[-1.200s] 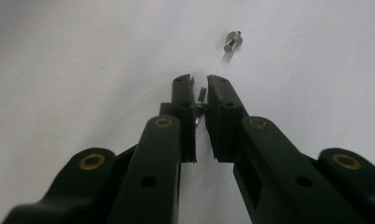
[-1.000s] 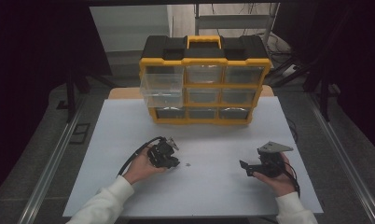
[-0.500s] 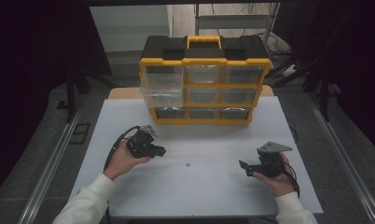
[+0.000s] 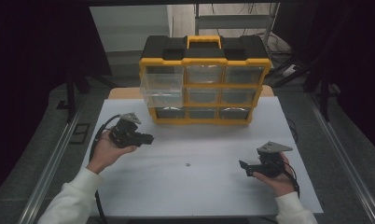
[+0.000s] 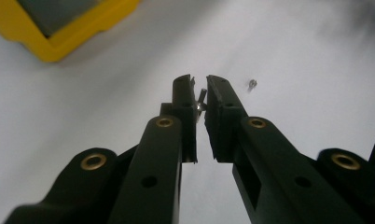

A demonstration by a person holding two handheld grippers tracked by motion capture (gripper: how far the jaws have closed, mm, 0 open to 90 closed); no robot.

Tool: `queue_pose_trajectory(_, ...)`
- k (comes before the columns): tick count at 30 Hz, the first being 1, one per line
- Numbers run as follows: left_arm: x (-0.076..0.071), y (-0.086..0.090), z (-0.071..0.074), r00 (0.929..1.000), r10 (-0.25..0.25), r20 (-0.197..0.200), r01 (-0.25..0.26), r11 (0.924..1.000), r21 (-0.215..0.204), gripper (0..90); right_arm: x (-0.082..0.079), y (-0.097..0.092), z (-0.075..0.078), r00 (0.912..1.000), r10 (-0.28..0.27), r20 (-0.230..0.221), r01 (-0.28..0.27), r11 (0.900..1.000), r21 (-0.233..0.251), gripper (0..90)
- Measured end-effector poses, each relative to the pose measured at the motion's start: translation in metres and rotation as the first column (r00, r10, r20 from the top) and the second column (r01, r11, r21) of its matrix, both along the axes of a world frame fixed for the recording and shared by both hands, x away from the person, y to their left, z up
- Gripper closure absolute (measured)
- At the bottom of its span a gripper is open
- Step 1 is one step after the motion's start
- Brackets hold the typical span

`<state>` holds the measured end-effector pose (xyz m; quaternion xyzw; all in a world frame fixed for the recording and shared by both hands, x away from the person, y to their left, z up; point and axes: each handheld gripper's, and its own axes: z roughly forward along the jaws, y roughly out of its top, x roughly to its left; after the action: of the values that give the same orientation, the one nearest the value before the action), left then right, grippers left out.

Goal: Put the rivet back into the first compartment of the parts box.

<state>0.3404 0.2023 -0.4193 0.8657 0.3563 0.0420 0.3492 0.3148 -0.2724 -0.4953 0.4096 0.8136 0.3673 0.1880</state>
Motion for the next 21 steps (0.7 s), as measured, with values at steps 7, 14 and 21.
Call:
queue_pose_trajectory(7, -0.001, 0.013, 0.019, 0.9992, 0.027, 0.029, -0.026, 0.9996, -0.009, 83.3, 0.0, 0.0, 0.0, 1.0, 0.0, -0.001, 0.0, 1.0, 0.003, 11.9)
queue_pose_trajectory(14, -0.001, 0.023, 0.036, 0.9978, 0.042, 0.052, -0.041, 0.9989, -0.021, 83.3, 0.0, 0.0, 0.0, 1.0, -0.001, -0.001, 0.001, 1.0, 0.005, 11.9)
queue_pose_trajectory(21, 0.001, 0.041, 0.068, 0.9941, 0.071, 0.082, -0.064, 0.9947, -0.08, 83.3, 0.0, 0.0, 0.0, 1.0, -0.003, -0.001, 0.003, 1.0, 0.005, 11.9)
